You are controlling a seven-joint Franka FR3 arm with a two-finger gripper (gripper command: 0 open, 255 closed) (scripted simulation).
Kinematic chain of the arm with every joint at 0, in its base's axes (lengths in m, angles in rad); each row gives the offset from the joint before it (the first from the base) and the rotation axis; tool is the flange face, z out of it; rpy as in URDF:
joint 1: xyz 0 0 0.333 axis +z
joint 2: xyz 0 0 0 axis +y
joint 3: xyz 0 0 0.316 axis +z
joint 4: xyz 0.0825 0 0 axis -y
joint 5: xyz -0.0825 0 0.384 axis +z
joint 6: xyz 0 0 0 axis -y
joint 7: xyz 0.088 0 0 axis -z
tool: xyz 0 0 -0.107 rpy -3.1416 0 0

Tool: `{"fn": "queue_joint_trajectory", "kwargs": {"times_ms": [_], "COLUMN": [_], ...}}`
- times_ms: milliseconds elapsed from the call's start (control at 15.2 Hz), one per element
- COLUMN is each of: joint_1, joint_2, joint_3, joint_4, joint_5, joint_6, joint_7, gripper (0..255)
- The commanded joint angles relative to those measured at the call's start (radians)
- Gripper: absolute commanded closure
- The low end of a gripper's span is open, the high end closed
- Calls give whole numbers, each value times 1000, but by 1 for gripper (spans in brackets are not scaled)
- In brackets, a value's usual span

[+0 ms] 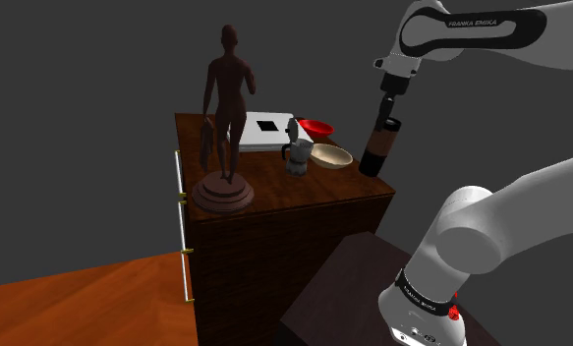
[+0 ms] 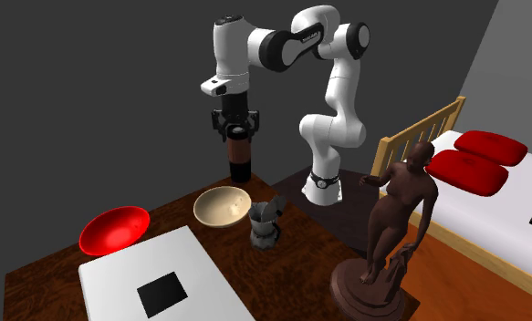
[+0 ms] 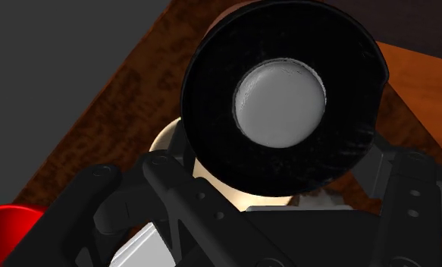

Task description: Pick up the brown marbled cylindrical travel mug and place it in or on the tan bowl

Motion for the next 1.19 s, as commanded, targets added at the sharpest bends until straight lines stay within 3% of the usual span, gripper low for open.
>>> {"fn": "queue_joint_trajectory", "kwargs": {"times_ms": [0,990,1122], "joint_1": [1,20,43], "joint_2": [0,44,114], "joint_3": [4,31,30], "joint_4": [25,256,332], "joint_5": [3,36,64], "joint_6": [-25,-213,-223], "joint_7": [-3,-22,-15], "gripper": [255,255,255]}}
